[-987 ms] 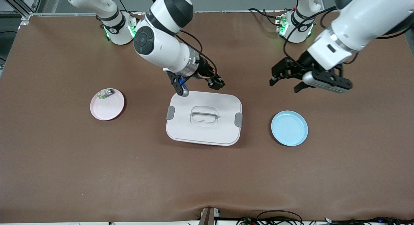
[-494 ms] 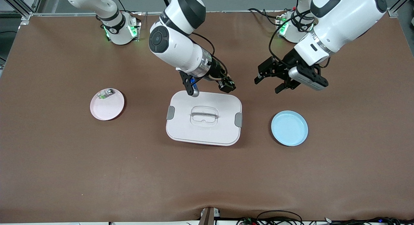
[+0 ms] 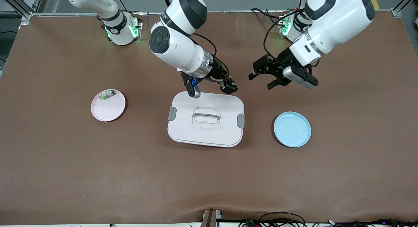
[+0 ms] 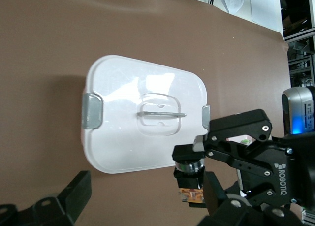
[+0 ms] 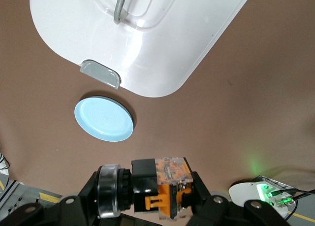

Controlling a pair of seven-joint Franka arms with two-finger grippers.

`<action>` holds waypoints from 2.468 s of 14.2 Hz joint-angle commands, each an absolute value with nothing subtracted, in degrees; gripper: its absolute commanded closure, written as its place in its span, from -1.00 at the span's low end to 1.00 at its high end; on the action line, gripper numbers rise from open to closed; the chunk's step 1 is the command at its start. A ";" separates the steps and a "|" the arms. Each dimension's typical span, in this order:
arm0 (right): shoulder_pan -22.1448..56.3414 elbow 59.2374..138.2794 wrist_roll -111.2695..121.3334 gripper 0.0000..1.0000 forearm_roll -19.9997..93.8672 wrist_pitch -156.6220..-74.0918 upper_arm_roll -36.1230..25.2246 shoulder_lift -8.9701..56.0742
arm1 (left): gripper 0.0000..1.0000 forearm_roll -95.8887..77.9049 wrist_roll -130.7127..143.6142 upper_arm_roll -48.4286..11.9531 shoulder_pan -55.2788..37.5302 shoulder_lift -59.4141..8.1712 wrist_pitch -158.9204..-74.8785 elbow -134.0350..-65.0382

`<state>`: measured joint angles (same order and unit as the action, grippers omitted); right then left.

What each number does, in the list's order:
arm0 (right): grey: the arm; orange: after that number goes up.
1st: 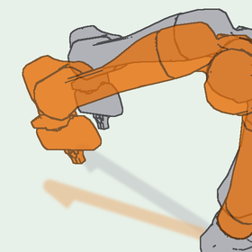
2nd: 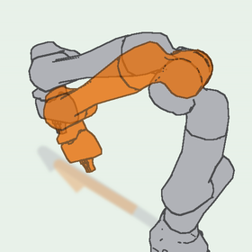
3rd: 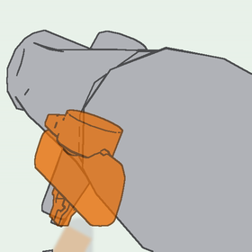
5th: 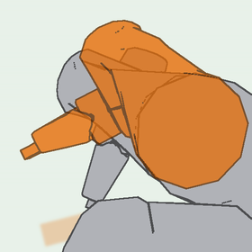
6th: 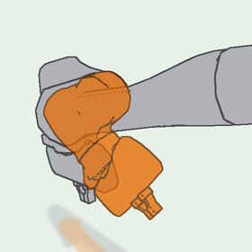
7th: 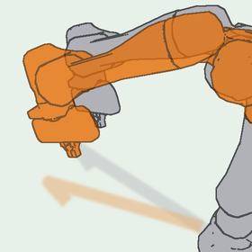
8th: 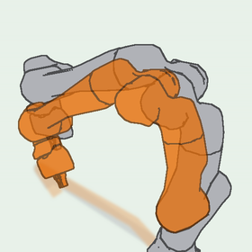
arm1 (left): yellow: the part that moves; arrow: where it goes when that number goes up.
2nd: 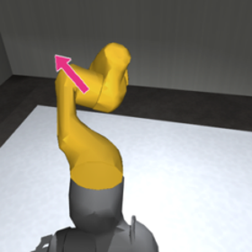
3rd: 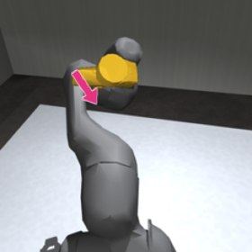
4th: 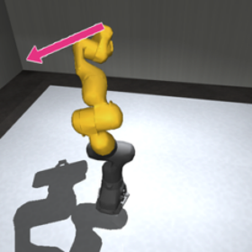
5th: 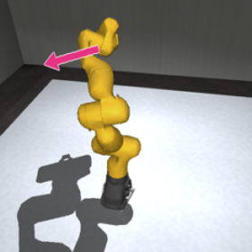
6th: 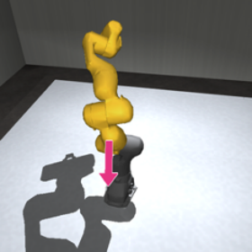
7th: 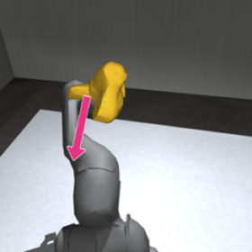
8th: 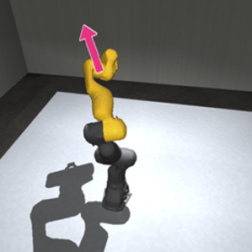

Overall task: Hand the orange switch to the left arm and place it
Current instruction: 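Close the left gripper on the switch held by the right gripper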

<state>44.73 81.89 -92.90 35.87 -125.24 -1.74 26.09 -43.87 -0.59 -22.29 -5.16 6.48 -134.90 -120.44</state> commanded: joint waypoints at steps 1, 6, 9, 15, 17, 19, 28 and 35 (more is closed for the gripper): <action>45.09 80.16 -93.69 0.58 36.91 -124.80 -2.20 26.89 | -1.00 -47.02 -1.67 -24.87 -4.92 5.72 -137.99 -122.26; 44.82 80.16 -93.52 0.58 36.91 -124.72 -2.20 26.89 | -1.00 -50.44 -1.58 -27.68 -5.19 2.82 -141.67 -122.43; 45.00 80.16 -93.52 0.58 36.91 -124.80 -2.29 26.98 | -1.00 -51.77 -1.58 -29.79 -5.19 0.71 -144.67 -122.43; 45.00 80.16 -93.25 0.58 36.83 -124.72 -2.29 27.07 | -0.93 -55.28 -1.58 -30.94 -7.20 -2.19 -149.67 -122.17; 45.09 80.16 -93.25 0.58 36.83 -124.80 -2.29 27.07 | -0.72 -55.28 -1.58 -31.02 -7.65 -2.20 -149.68 -122.26; 45.09 80.16 -93.25 0.58 36.83 -124.80 -2.29 27.16 | -0.69 -55.28 -1.23 -31.03 -7.65 -2.11 -149.68 -122.17; 45.09 80.24 -93.25 0.58 36.83 -124.80 -2.29 27.42 | 1.00 -55.20 -1.05 -31.11 -7.56 -0.97 -148.89 -121.73; 45.09 80.16 -93.16 -1.00 36.83 -124.72 -2.29 27.51 | 1.00 -54.40 -1.14 -30.85 -6.77 -1.14 -148.80 -120.59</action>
<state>44.79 81.49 -92.92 36.20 -126.04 -2.09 26.65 -54.62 0.00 -30.73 -7.66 -1.85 -148.66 -121.25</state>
